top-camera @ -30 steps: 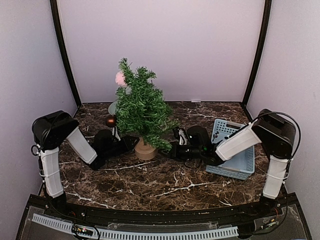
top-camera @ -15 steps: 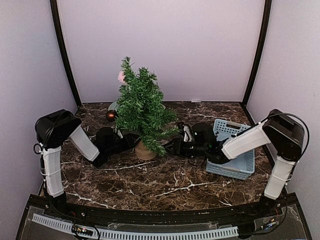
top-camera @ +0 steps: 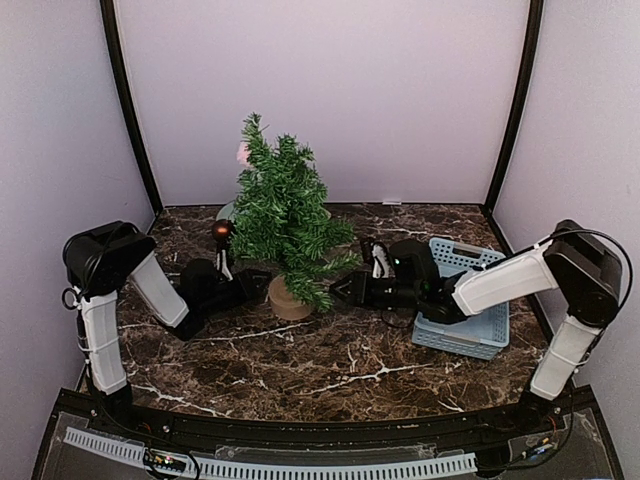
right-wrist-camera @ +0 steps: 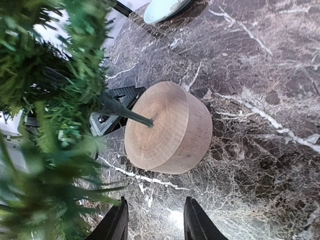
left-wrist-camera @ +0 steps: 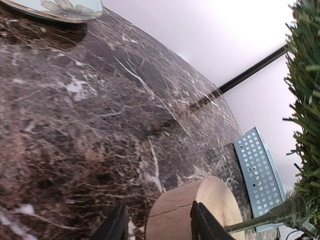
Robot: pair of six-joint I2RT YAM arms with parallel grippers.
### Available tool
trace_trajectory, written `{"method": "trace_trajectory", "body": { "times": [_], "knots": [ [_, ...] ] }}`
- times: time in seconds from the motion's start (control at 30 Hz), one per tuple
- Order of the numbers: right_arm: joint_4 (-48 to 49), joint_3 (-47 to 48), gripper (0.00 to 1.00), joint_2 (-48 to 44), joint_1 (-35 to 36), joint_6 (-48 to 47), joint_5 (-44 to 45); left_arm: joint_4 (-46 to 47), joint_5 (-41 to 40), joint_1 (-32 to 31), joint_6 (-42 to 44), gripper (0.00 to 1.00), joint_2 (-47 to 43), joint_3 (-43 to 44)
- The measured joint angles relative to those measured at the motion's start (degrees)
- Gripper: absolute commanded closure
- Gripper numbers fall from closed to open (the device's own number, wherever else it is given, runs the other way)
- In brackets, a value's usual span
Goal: Decorate the small christmas tree
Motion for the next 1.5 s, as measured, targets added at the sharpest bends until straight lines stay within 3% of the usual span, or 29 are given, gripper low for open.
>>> {"method": "trace_trajectory", "body": {
  "times": [0.23,0.5,0.73,0.93,1.2,1.5],
  "knots": [
    [-5.81,-1.40,0.60,-5.95,-0.79,-1.75,3.21,0.07,-3.89,1.84,-0.22,0.49,-4.52,-4.68],
    [-19.21,-3.98,0.58,-19.04,-3.65,-5.03,8.83,-3.19,-11.89,2.08,-0.02,0.46,-13.51,-10.36],
    [-34.07,-4.13,0.59,-27.52,-15.28,-11.21,11.78,-10.64,-16.39,2.19,1.75,0.45,-23.80,-12.79],
    [-44.02,-4.13,0.61,-27.39,-27.41,-17.09,14.14,-16.09,-17.33,2.19,3.96,0.45,-30.14,-12.79],
    [-46.75,-4.13,0.63,-20.26,-30.71,-21.88,16.65,-19.43,-17.33,2.19,5.38,0.45,-31.12,-12.79],
    [-46.88,-4.02,0.65,-18.45,-31.56,-25.22,21.03,-19.47,-17.29,2.19,5.40,0.45,-31.30,-12.79]
  ]
}}
